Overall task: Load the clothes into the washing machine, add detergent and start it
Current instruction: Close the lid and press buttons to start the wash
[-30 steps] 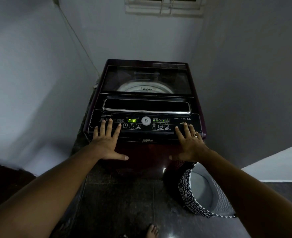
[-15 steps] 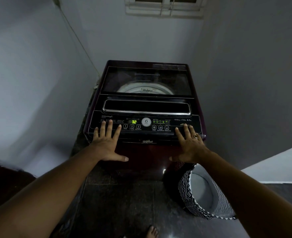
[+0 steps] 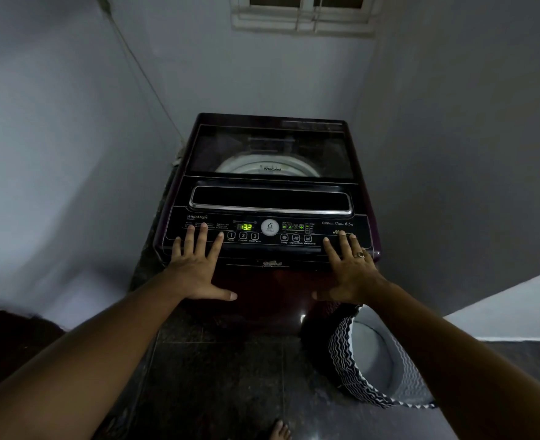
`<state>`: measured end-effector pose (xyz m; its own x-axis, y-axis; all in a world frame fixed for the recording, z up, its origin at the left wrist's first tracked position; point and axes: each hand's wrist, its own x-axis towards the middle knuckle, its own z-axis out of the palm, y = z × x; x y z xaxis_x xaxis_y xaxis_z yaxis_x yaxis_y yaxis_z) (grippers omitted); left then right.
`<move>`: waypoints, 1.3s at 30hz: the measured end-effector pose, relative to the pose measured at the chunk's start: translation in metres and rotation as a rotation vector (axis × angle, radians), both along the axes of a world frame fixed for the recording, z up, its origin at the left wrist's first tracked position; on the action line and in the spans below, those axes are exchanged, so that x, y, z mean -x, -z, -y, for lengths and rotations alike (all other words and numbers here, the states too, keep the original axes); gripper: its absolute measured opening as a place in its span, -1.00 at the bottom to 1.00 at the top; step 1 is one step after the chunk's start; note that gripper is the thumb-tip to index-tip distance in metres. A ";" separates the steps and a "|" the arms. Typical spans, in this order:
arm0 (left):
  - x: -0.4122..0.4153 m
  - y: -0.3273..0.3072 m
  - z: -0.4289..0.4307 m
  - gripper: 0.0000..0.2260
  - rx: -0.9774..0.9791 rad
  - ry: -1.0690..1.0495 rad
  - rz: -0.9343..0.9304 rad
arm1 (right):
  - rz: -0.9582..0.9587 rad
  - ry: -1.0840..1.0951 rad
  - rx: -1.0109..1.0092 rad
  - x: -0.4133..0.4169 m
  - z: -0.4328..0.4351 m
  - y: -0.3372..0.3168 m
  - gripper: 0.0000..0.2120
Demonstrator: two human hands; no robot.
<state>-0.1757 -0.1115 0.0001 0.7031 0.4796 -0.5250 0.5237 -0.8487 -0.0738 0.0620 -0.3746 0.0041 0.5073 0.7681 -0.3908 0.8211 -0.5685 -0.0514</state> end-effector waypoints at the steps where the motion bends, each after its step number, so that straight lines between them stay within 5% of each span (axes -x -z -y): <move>1: 0.000 0.000 0.000 0.34 -0.001 0.001 0.000 | -0.001 0.001 -0.003 0.000 0.000 0.000 0.32; 39: 0.000 0.001 -0.002 0.34 0.015 -0.001 -0.008 | 0.000 0.002 -0.001 0.001 -0.001 0.000 0.32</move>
